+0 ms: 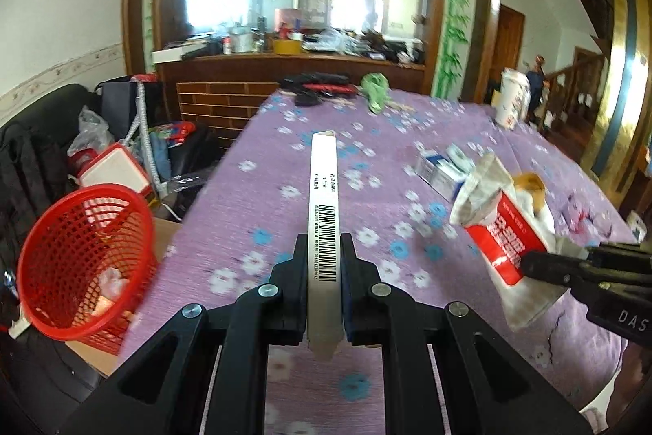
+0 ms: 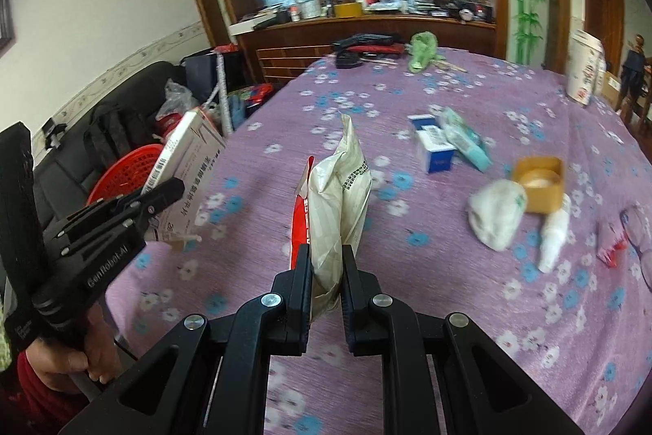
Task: Collect trash
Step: 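Carry the box and bag over the red wastebasket and open both grippers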
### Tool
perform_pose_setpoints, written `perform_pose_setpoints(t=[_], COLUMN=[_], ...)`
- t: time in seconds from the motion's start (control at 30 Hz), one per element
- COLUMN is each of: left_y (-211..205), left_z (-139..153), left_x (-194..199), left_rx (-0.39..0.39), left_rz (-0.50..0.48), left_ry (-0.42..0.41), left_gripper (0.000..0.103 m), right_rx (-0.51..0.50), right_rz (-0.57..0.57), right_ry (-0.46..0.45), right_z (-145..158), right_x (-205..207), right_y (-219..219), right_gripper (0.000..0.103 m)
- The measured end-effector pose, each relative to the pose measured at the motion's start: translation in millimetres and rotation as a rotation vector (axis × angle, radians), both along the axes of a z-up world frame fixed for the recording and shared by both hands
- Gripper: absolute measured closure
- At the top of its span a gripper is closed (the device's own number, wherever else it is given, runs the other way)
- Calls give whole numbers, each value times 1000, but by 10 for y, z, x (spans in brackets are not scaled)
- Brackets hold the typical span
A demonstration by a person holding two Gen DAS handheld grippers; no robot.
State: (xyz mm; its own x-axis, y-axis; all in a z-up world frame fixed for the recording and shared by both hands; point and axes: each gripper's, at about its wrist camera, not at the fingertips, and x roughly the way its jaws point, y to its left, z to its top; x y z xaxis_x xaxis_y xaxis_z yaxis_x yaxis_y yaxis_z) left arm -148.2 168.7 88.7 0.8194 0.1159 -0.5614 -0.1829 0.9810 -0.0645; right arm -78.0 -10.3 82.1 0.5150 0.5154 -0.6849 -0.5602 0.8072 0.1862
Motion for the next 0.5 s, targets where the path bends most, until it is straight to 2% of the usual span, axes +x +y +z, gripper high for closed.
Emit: perform_pose_setpoints(t=[0.27,0.5], left_y=[709,1371], left_z=[218,184], left_x=[-284,-572], left_rx=[-21,-45], left_rz=[161,311], left_ry=[-47,-40], left_gripper=[91,91], right_rx=[15,7], right_rz=[141,257], right_ry=[3,0], right_z=[218,318], right_x=[-20,-64], right_y=[594,1235], right_gripper=[90,89])
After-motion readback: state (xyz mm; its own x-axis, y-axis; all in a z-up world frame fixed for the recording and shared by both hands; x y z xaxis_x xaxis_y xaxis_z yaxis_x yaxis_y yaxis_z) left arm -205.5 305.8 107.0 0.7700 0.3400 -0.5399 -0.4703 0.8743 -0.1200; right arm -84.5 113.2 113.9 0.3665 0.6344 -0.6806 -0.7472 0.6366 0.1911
